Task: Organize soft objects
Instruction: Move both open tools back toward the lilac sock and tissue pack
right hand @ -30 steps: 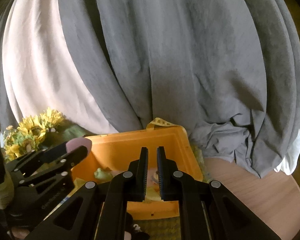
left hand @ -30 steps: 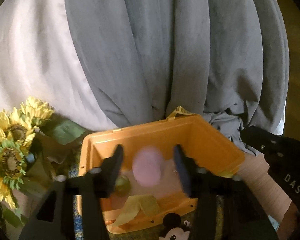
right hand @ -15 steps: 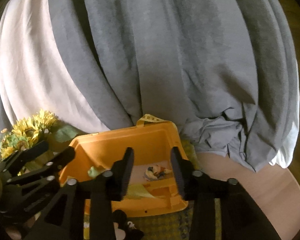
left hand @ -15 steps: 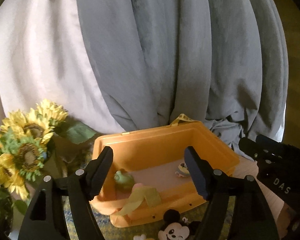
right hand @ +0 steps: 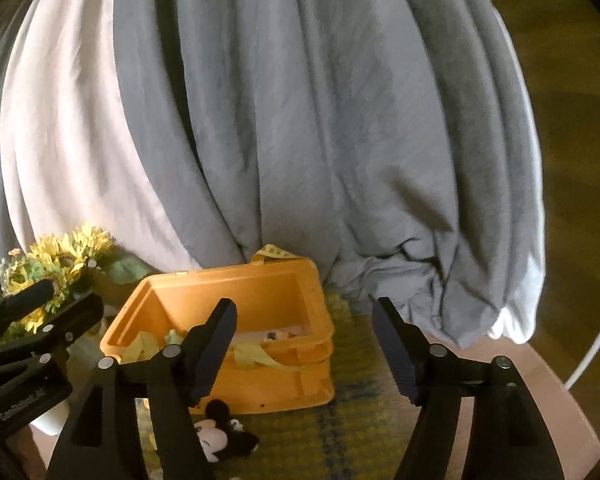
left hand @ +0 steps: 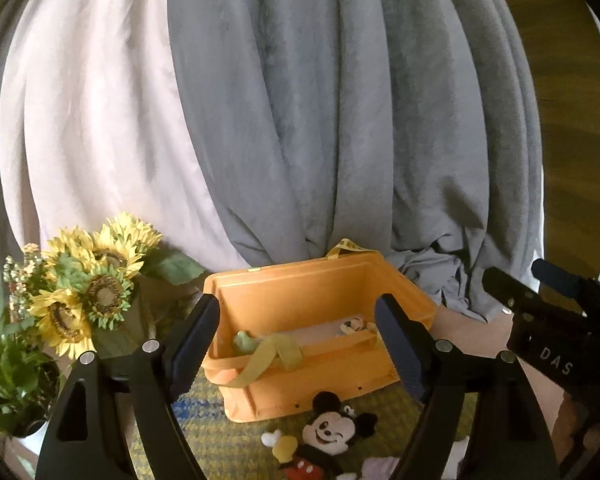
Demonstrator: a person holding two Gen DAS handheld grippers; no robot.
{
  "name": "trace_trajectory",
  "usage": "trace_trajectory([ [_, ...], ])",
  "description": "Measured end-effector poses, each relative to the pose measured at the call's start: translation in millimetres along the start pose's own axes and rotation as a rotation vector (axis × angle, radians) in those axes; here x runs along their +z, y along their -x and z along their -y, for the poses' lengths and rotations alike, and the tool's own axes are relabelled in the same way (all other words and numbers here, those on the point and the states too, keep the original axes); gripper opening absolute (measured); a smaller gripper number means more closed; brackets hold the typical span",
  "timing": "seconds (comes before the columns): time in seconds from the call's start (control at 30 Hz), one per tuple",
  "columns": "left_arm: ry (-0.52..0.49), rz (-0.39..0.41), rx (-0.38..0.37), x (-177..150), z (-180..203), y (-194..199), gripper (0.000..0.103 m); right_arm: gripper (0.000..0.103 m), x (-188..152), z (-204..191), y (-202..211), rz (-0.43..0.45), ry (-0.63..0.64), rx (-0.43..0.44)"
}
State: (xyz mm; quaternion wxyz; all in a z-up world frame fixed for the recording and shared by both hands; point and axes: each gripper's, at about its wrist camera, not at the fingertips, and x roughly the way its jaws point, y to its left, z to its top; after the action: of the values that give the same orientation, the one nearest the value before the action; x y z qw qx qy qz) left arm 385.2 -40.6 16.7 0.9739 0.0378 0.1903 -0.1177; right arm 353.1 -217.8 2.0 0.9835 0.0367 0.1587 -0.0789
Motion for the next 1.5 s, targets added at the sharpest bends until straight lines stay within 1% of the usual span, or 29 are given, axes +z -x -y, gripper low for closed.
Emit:
trace_trajectory([
  [0.17,-0.006,0.002,-0.001,-9,8,20,0.08,0.079,-3,7,24,0.028,0.005,-0.027],
  [0.3,-0.016,-0.005,-0.005,-18,17,33,0.08,0.082,-10,12,40,0.037,0.019,-0.049],
  [0.5,-0.038,-0.022,-0.013,-35,30,49,0.081,0.083,-23,22,58,0.017,0.023,-0.063],
  [0.63,-0.045,-0.05,-0.023,-50,37,56,0.081,0.083,-33,25,68,-0.001,0.033,-0.074],
  [0.8,-0.055,-0.094,-0.034,-66,44,59,0.081,0.084,-48,31,76,-0.037,0.048,-0.088],
  [1.0,-0.106,-0.147,-0.052,-84,55,60,0.081,0.086,-65,38,80,-0.091,0.059,-0.109],
  [1.2,-0.127,-0.207,-0.077,-100,62,58,0.081,0.086,-83,43,78,-0.154,0.073,-0.105],
  [1.5,-0.137,-0.296,-0.107,-120,74,45,0.081,0.086,-109,52,67,-0.268,0.057,-0.096],
])
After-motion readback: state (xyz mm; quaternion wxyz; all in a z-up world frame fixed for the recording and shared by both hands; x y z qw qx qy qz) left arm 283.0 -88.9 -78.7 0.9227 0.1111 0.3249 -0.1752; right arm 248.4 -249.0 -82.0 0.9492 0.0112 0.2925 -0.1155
